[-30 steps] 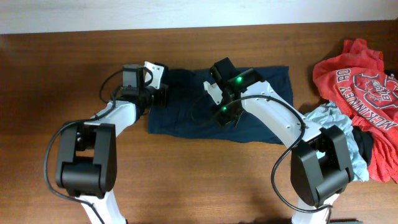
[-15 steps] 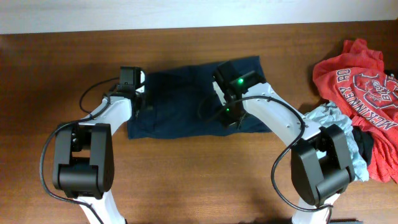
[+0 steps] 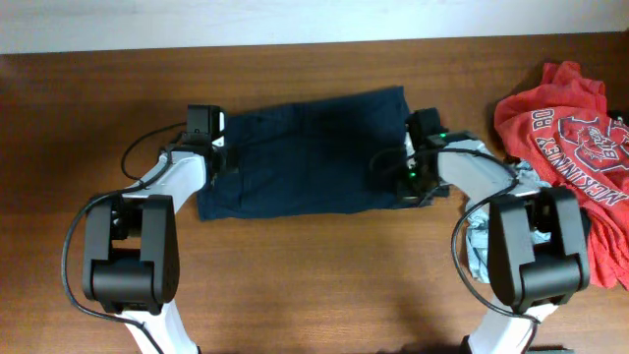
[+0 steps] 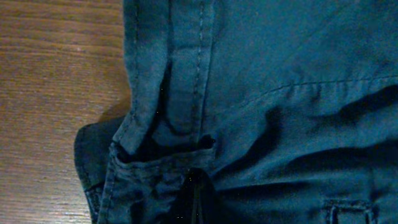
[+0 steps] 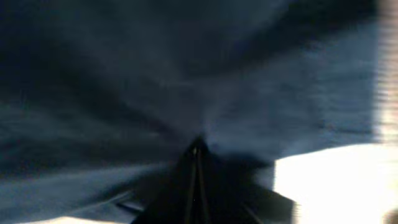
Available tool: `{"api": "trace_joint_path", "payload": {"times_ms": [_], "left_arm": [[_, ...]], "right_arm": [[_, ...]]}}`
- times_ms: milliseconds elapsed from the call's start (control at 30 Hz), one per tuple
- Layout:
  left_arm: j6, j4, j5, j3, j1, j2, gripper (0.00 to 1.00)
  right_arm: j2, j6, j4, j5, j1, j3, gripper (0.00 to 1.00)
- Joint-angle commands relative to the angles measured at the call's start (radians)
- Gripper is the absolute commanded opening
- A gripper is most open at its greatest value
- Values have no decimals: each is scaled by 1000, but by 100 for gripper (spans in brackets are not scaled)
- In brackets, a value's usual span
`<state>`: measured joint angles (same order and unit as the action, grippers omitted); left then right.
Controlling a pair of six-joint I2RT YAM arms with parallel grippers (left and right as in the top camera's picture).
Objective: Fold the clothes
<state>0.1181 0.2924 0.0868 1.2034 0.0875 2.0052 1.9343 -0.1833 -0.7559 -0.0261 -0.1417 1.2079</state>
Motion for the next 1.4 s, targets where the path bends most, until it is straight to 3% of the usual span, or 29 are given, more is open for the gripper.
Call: {"api": "trace_joint_path", "payload": {"times_ms": [0, 400, 600, 667, 700, 733, 767, 933, 1100, 1367], "left_arm": [[13, 68, 76, -48, -61, 54, 0], [-2, 146, 76, -36, -160, 26, 0], [-2, 245, 66, 11, -203, -156, 1], [-2, 287, 28, 15, -217, -232, 9], [-2, 309, -9, 15, -222, -264, 20], [-1, 343, -58, 15, -230, -302, 50], [2, 369, -103, 15, -235, -323, 62], [0, 467, -336, 9, -241, -335, 68], [1, 492, -537, -96, -248, -333, 96], [-6, 392, -597, -220, -358, -328, 99]], "right_arm": [[35, -13, -68, 148, 64, -54, 4], [31, -36, -154, 169, 77, -53, 4], [-58, -31, -159, 105, 77, -53, 4], [-94, -31, -160, 105, 77, -53, 4], [-122, -31, -161, 96, 77, -53, 4], [-146, -9, -160, 65, 77, -53, 4], [-163, 10, -160, 35, 77, -53, 4], [-187, 37, -151, -46, 76, -53, 5], [-187, 71, -146, -80, 76, -53, 9], [-187, 72, -137, -102, 76, -53, 9]]}}
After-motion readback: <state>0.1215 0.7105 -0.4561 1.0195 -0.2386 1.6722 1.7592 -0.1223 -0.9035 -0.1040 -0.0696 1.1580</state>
